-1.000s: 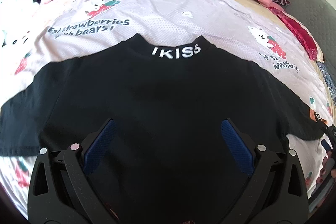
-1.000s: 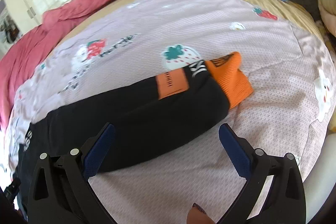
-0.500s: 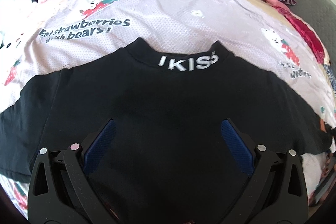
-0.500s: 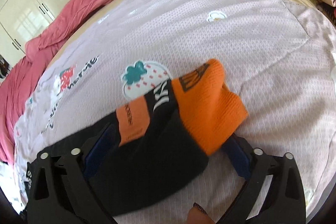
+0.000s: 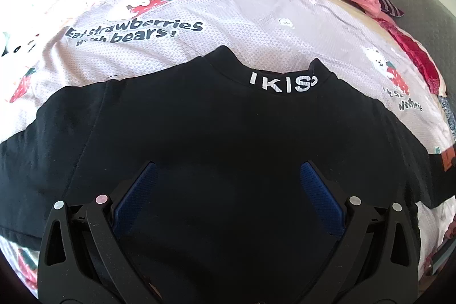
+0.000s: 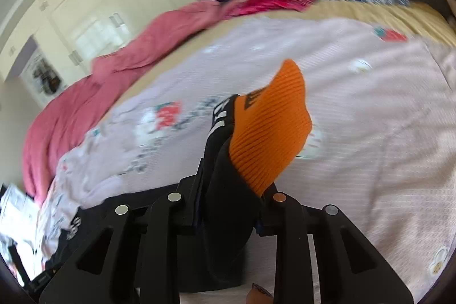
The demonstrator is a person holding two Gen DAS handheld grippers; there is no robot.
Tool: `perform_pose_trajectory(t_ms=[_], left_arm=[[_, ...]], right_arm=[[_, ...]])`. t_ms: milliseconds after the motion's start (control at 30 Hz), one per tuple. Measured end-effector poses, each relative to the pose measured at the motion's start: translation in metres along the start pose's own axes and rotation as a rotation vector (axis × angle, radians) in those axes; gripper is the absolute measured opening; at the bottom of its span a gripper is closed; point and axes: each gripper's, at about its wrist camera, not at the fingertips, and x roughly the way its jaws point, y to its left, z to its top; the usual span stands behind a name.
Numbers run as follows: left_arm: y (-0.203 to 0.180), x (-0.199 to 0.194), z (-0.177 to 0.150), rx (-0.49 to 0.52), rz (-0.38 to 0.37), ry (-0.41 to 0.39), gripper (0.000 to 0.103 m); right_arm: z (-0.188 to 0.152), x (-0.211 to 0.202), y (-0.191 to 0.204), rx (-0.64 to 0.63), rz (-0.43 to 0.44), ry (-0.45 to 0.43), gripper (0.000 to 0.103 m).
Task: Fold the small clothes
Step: 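Move the right gripper to the sleeve and grasp its orange cuff, then lift the sleeve with the right gripper and fold it across the shirt body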
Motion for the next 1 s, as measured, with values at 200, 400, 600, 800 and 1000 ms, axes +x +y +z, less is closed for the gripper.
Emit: perform_pose_trajectory(t_ms=[200, 400, 600, 800, 1000], left_arm=[[0.012, -0.009, -0.001, -0.04, -0.044, -0.004, 0.094], [0.026, -0.018, 0.0, -0.088, -0.101, -0.017, 0.094], [0.042, -0.021, 0.001, -0.158, -0.195, -0.009, 0.094], [0.055, -0.021, 0.001, -0.19, -0.231, -0.009, 0.094], [0.07, -0.017, 0.001, -0.242, -0.269, 0.007, 0.094]], right_arm=[[-0.004, -0.01, 0.058, -0.099, 0.105, 0.009, 0.023], [-0.015, -0.02, 0.114, -0.196, 0.205, 0.034, 0.023], [-0.036, -0.024, 0.175, -0.292, 0.299, 0.079, 0.023], [-0.061, -0.022, 0.222, -0.363, 0.374, 0.127, 0.023], [-0.089, -0.012, 0.258, -0.417, 0.399, 0.164, 0.023]])
